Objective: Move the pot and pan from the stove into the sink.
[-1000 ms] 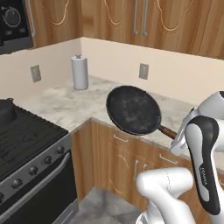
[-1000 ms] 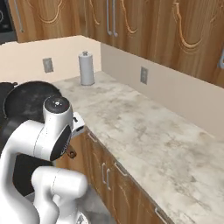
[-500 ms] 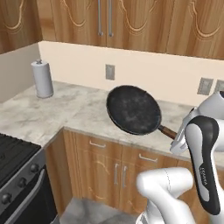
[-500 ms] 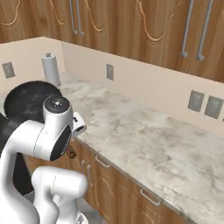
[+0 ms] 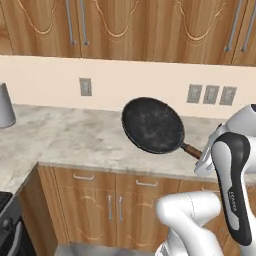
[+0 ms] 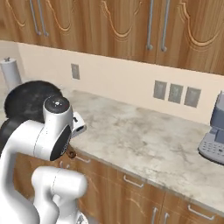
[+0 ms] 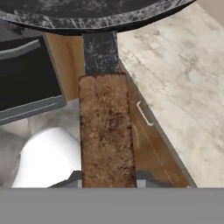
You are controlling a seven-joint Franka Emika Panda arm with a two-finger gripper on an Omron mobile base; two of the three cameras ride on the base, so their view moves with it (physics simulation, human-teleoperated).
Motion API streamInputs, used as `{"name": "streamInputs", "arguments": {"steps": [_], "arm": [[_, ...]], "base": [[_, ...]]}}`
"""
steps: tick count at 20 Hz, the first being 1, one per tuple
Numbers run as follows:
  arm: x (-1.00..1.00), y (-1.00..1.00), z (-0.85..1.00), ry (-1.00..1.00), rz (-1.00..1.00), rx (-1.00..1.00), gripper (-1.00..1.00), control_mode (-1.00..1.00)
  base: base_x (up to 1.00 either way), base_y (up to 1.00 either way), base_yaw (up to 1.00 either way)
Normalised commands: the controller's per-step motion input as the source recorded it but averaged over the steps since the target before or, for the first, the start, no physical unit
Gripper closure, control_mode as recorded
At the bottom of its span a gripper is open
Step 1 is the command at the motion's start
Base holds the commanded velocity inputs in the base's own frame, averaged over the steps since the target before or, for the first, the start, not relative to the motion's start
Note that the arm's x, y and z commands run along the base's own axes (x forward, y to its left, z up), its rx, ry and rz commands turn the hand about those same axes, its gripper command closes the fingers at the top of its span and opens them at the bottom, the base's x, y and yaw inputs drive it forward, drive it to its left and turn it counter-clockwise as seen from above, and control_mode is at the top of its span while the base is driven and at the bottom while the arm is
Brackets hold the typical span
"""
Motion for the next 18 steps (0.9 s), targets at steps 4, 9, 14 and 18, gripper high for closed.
{"name": "streamInputs", "arguments": {"steps": [4,9,14,18], "arm": [[0.0,0.0,0.0,0.0,0.0,0.0,1.0,1.0],[0.0,0.0,0.0,0.0,0.0,0.0,1.0,1.0],[0.0,0.0,0.0,0.0,0.0,0.0,1.0,1.0],[0.0,0.0,0.0,0.0,0.0,0.0,1.0,1.0]], "base": [[0.0,0.0,-0.42],[0.02,0.0,-0.43],[0.1,0.0,-0.43],[0.11,-0.05,-0.41]]}}
